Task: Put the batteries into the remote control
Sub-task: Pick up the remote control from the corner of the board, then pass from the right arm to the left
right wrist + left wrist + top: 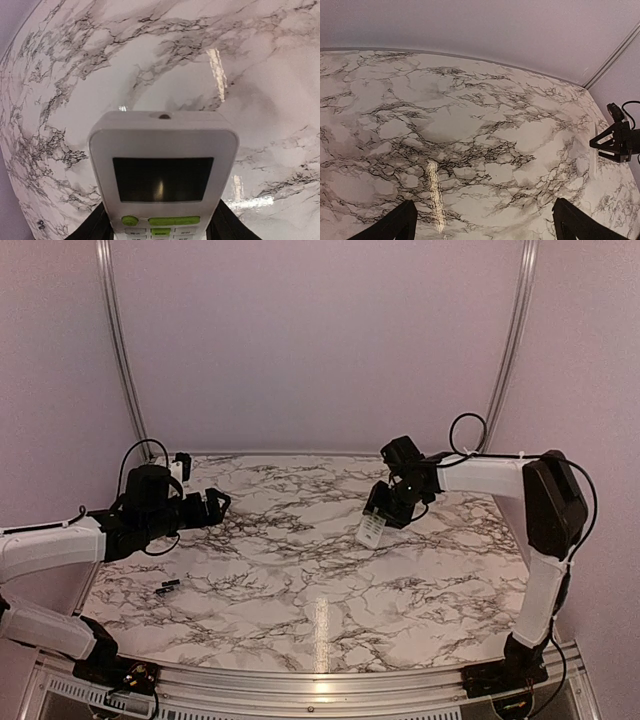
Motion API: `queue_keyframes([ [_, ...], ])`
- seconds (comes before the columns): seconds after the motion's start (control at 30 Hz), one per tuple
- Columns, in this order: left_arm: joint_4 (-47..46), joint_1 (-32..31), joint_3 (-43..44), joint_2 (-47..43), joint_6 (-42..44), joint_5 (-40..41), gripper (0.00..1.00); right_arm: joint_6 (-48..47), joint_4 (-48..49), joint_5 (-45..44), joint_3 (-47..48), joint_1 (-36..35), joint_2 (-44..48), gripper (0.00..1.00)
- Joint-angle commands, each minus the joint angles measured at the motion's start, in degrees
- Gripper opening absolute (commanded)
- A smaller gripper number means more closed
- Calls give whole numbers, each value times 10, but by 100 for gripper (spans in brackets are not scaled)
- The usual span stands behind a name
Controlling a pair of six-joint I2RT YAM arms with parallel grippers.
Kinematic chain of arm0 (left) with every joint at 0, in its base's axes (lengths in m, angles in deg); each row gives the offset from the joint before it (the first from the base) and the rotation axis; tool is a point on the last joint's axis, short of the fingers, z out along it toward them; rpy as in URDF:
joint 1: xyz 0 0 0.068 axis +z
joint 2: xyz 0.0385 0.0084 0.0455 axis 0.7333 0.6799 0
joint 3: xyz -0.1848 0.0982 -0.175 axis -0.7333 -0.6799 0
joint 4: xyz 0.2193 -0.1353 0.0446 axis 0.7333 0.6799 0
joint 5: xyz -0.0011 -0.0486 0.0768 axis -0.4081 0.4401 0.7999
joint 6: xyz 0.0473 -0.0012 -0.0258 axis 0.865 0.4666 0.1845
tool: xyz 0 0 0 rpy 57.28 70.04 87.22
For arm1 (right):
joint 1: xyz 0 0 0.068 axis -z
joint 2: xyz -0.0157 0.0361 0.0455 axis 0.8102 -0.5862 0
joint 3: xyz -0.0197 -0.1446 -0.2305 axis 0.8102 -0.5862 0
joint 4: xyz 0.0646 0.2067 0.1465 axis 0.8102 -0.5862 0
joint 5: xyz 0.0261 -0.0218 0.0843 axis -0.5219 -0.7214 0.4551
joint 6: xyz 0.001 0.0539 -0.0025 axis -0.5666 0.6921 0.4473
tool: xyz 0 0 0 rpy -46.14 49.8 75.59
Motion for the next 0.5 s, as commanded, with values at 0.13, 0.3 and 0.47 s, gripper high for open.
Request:
queue_keyframes([
  [0.13, -116, -25, -23, -25, -5, -114, 99, -2, 103, 1, 67, -57, -6, 46],
  [0.3, -116, -67, 25, 35, 11, -117, 99, 5, 135, 11, 86, -93, -6, 47],
  [0.47, -126, -110, 70, 89, 26, -115, 91, -1, 144, 8, 127, -133, -15, 47],
])
